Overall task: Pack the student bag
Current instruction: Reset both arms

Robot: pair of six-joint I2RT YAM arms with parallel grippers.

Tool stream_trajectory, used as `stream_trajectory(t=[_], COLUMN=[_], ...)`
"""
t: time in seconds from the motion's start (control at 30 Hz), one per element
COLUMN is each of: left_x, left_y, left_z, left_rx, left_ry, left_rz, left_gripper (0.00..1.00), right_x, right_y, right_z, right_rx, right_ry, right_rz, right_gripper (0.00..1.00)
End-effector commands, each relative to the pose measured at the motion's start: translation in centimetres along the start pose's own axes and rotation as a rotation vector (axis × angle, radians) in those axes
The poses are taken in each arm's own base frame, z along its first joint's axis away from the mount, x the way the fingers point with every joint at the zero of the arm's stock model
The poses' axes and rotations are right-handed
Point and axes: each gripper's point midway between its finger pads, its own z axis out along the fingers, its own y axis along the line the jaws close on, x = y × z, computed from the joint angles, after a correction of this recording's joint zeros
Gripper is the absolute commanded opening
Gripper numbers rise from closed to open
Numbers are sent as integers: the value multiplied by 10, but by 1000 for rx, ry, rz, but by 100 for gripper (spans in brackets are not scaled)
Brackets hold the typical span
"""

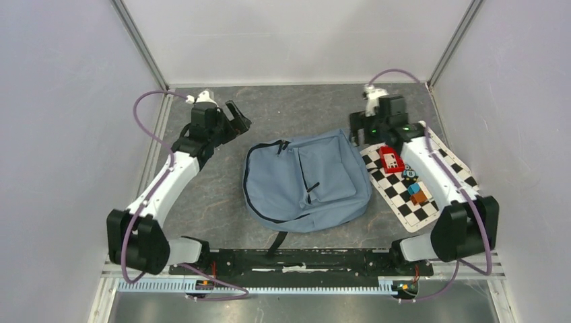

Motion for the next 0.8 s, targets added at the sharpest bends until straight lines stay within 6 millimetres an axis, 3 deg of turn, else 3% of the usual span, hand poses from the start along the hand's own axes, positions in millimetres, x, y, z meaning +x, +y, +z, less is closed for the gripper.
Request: stream_trajectory(t=[0.0,0.1,0.23,0.43,0.77], left_x=[-44,-61,-68,-60,-64], left_y=[18,26,33,38,36], left_z=[-50,-82,-109,-116,-131], left_rx=[-115,-172,-192,-189,-180], left_ry=[-214,-292,-360,-361,-372], left_rz=[79,99,102,105,169], left_gripper=[100,100,100,100,100], right_x=[-49,-58,-60,-41,-38], right_y=[-74,-109,-121,-128,-124], right_z=[-48,-77,-101,-108,-113], right_rx=[177,283,392,461,465], right_ry=[-304,-447,-620,-702,-726], right_rz=[84,96,30,31,-26], right_gripper=[94,94,94,94,95])
